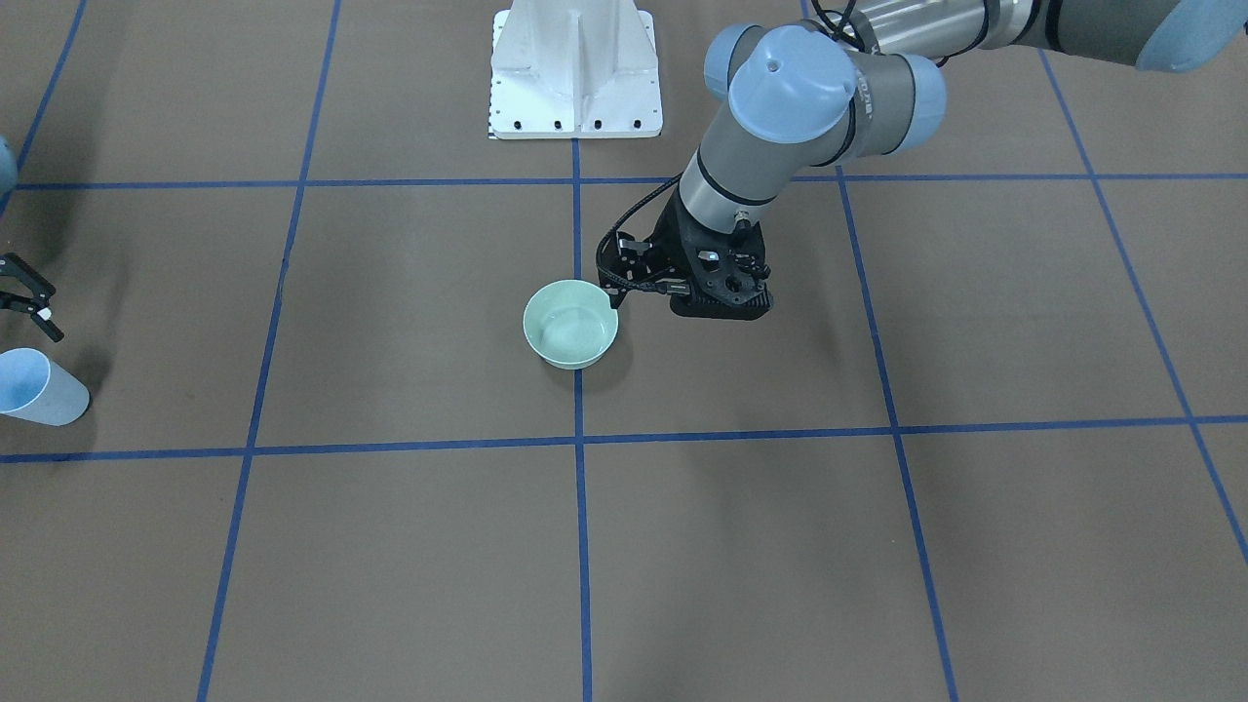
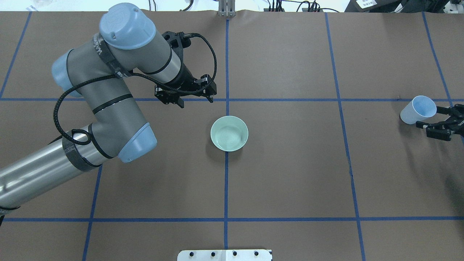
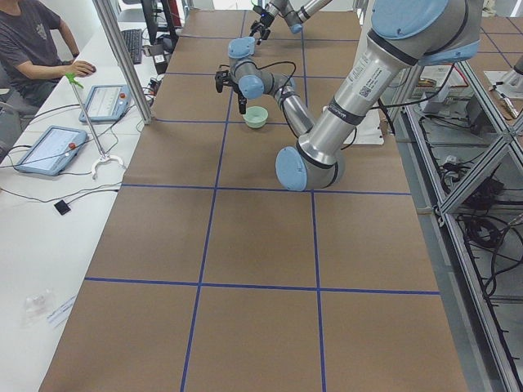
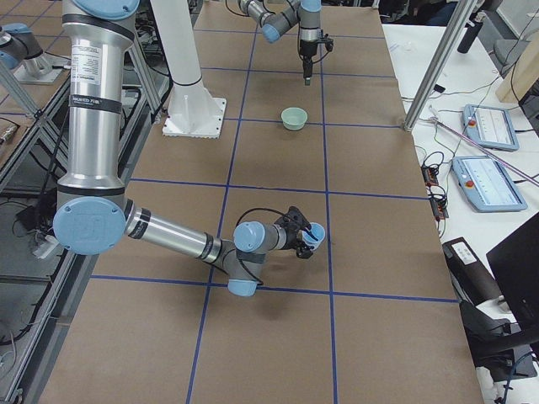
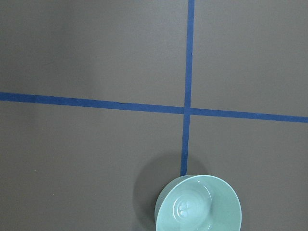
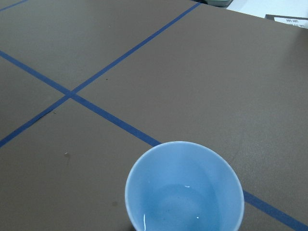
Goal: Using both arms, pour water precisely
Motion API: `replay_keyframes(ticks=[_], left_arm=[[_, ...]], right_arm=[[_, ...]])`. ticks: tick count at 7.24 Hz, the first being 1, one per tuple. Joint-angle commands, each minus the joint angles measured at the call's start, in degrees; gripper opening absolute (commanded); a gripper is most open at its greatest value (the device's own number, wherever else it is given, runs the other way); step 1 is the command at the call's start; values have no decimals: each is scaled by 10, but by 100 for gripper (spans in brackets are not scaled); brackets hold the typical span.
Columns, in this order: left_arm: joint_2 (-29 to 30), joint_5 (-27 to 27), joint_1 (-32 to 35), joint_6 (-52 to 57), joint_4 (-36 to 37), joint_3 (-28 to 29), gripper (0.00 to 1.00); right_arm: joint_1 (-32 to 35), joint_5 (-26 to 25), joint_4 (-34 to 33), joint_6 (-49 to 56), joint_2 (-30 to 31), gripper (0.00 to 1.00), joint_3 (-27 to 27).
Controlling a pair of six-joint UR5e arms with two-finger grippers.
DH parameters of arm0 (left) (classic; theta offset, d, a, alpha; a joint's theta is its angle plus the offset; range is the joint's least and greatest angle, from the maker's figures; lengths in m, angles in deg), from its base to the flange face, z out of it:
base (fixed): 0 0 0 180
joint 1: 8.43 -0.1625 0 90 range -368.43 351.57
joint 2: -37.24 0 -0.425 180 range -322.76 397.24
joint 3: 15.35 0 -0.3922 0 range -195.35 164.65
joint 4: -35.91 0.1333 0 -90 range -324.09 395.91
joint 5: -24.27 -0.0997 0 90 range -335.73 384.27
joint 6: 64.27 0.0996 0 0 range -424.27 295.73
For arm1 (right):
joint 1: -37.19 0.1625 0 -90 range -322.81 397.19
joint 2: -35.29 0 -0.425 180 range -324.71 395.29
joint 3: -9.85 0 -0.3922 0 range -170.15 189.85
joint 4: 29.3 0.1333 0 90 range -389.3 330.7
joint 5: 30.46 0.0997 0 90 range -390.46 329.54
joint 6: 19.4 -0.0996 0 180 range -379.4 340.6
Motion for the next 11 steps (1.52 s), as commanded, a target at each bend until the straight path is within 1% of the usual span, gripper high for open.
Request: replay_keyframes(ticks=[1,4,5,7,9,10,11], left_arm=[[-1,0,4,0,0,-8,90],[0,0,5,0,0,-12,90],[-1,0,4,0,0,-12,90],[-1,-1,4,0,0,-13,90],[-1,-1,4,0,5,-16,90],[0,-1,5,0,19,-22,90],[0,-1,5,0,21,-27,90]], right_arm=[[-6,-28,28,-1,-4,99,-25],[-28,-70,30,-13,-13,99,-29],[-30,-73,31,-13,-14,99,-29],[-39,-96,30,-13,-22,99,-30],[-46,-104,30,-13,-34,98,-42],[-46,-104,31,-13,-34,97,-42],[-46,-104,34,-14,-33,92,-43]])
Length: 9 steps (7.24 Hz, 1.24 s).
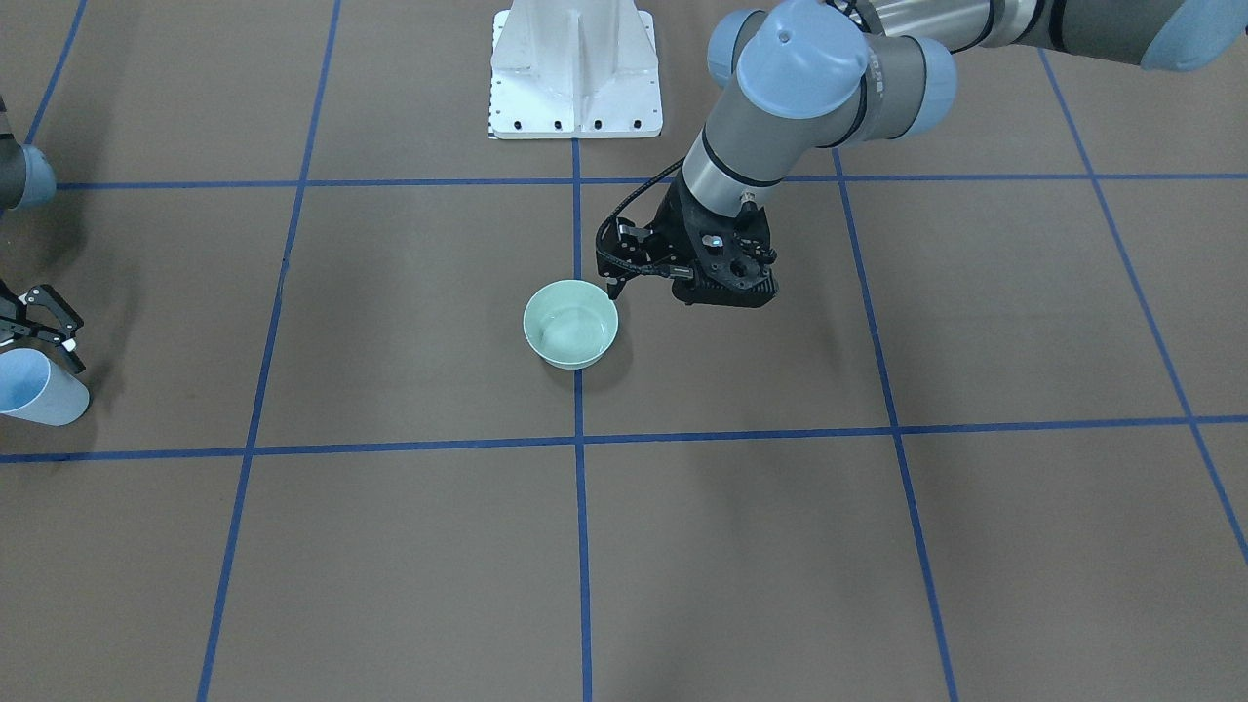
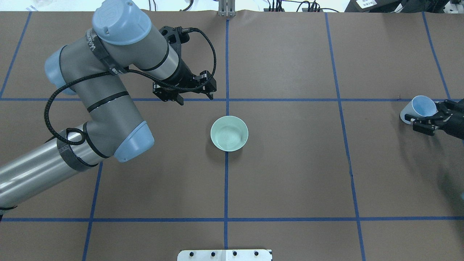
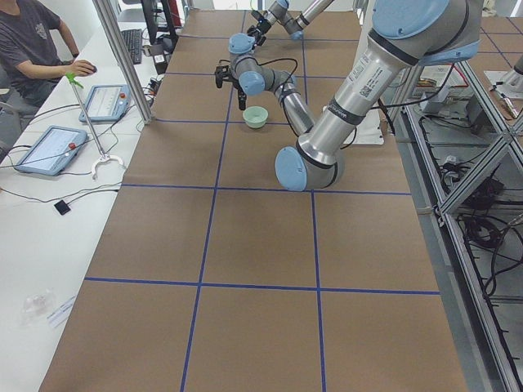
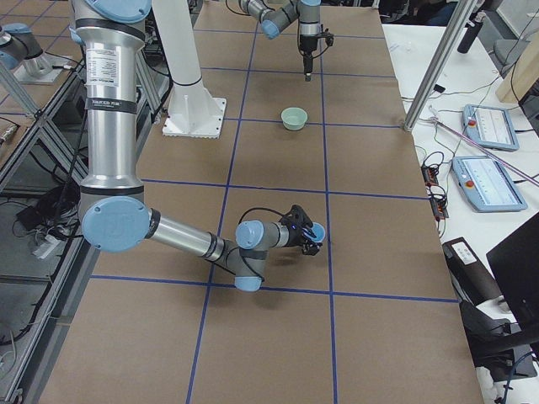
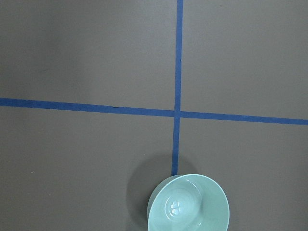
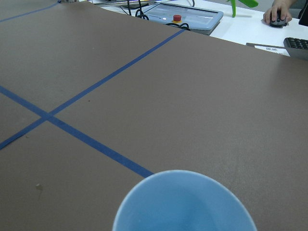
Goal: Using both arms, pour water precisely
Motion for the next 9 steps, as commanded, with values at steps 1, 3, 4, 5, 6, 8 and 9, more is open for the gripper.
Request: replay_keyframes(ticks=[1,3,4,5,6,8,9], left_arm=[[0,0,0,0,7,-6,90],[0,0,-1,0,7,-5,90],[0,0,-1,0,7,-5,90],[0,0,0,1,7,-5,90],[0,0,1,1,7,-5,90],[-10,2,19,5,7,-5,90],[-17,3,26,7,6,-5,90]], right_arm=[[-1,-1,22,-2,-2,80,-17],[-1,1,30,-2,-5,42,-8],[-1,1,28,-2,-14,35,5],[-1,4,14,-18,-27,26,19],[-1,4,-59,-26,-38,26,74],[-5,0,-235,-29,-75,26,193],[-30,-7,-298,-30,-110,26,219]])
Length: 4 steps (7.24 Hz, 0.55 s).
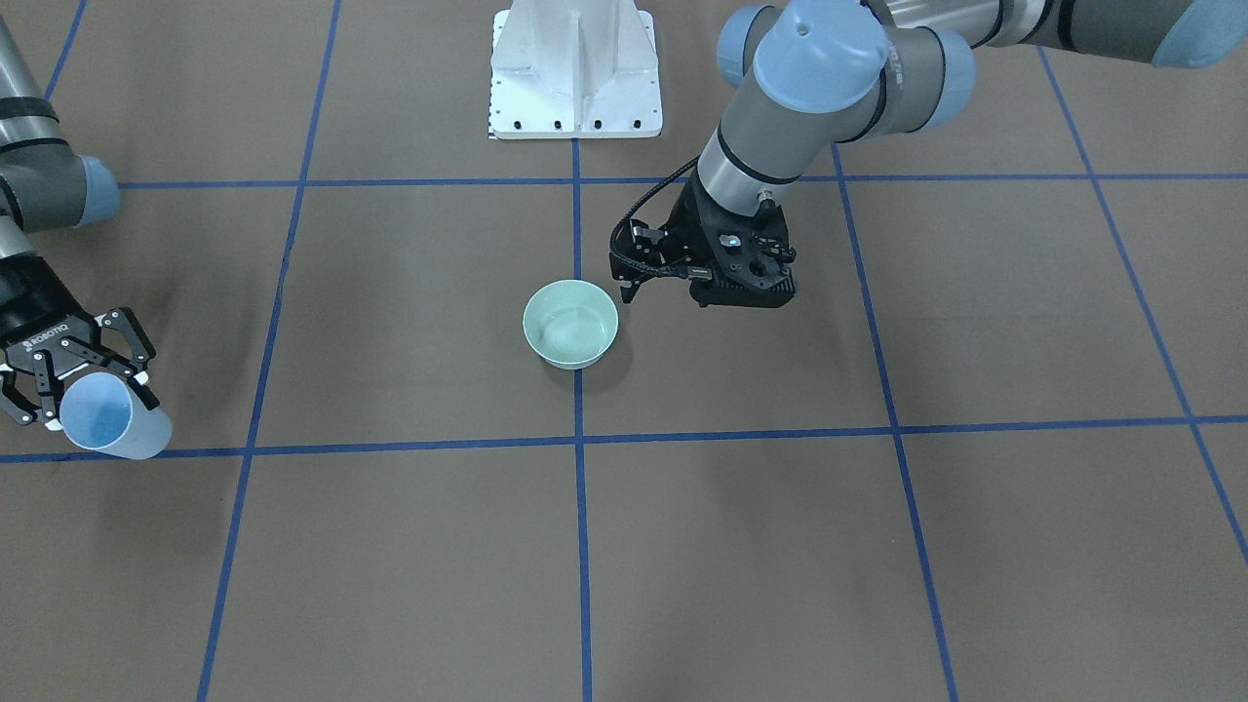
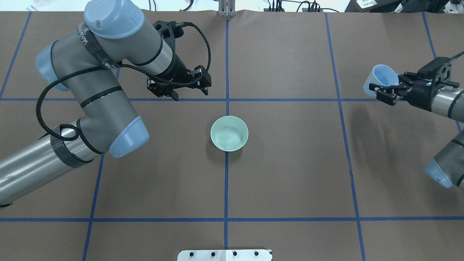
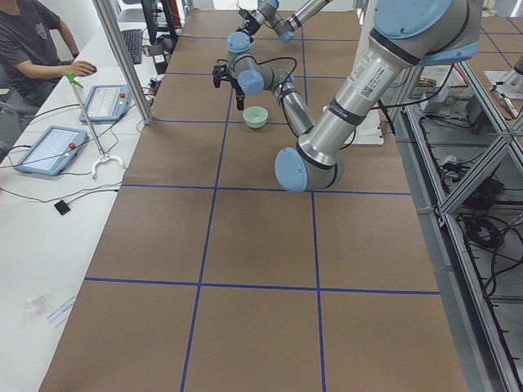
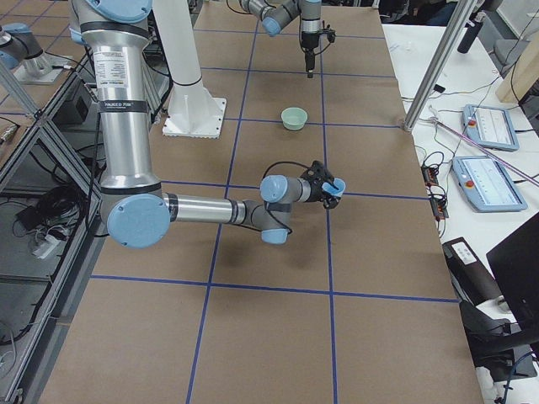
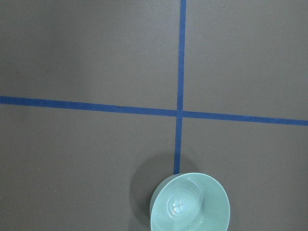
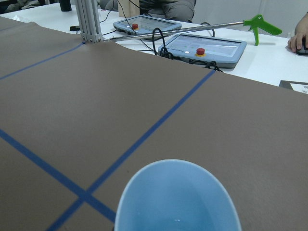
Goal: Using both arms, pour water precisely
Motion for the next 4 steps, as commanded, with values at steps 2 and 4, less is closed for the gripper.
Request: replay_keyframes(ticks=[2,4], left_arm=[[-41,2,23,15,-11,0,90],[-55,2,38,28,-9,4,90]], right_arm=[[-121,-84,-292,-1,-86,26,161],[-233,-174,-546,-1,-131,26,292]])
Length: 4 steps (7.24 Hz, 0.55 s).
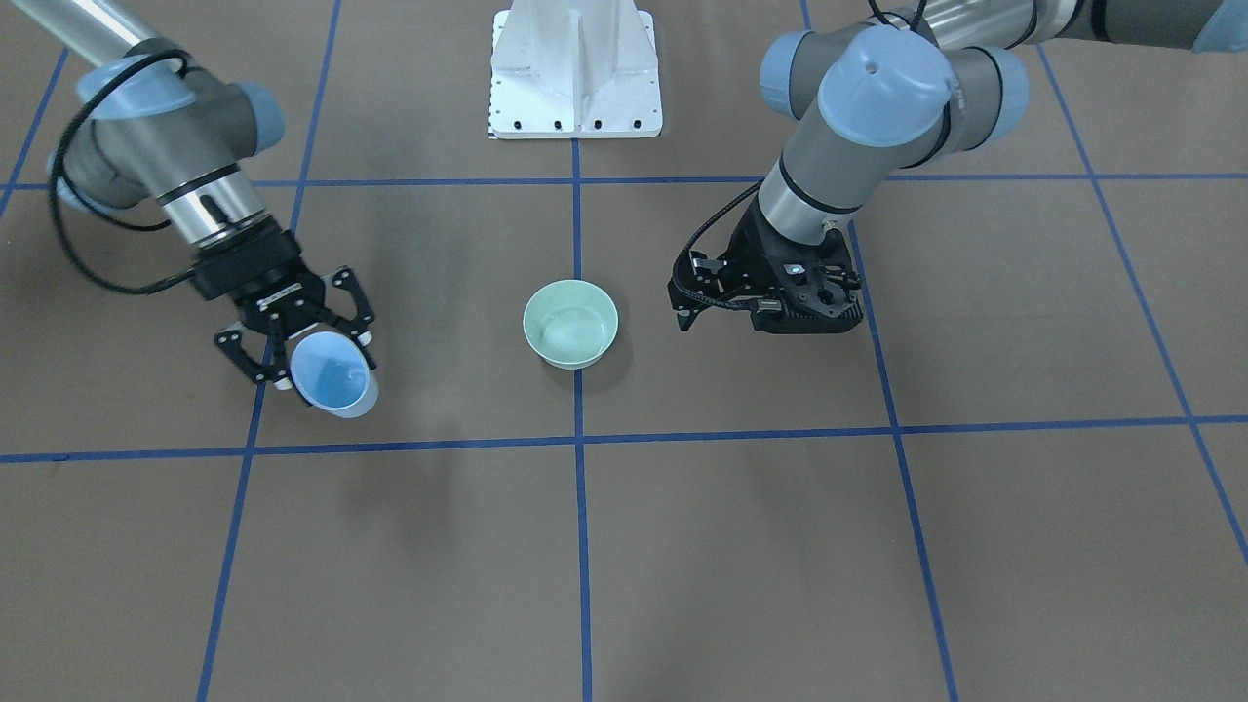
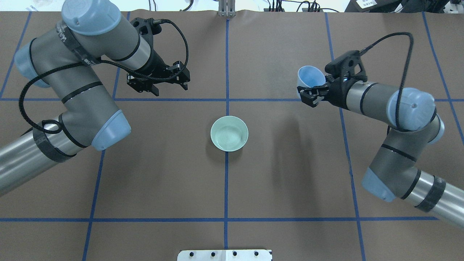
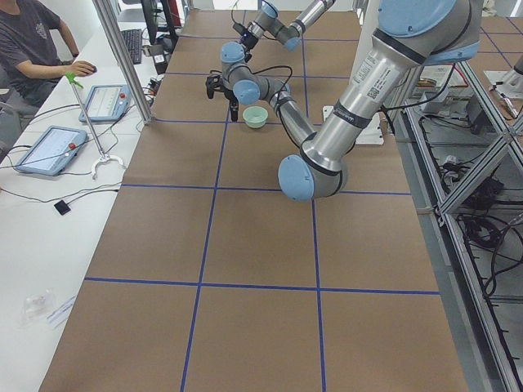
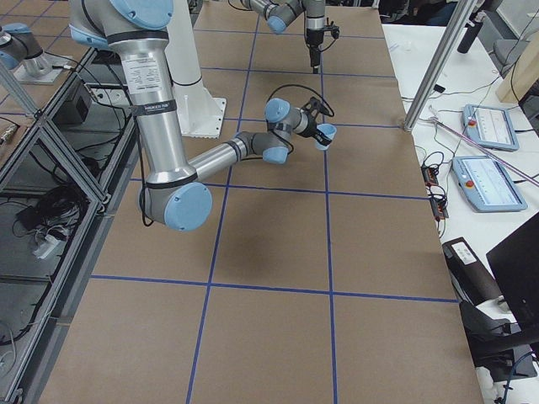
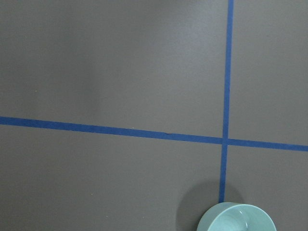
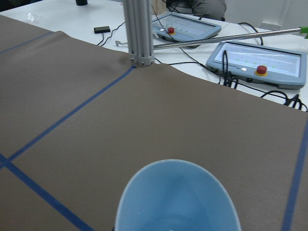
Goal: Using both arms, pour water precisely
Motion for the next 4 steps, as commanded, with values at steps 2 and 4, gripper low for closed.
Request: replay_keyframes(ticks=[2,4], left_arm=[[-40,39,37,64,0,1,90],[-43,54,47,67,0,1,90]], right_arm=[[-138,-103,-337,5,-106,26,89],[-159,-103,-388,17,-112,26,88]])
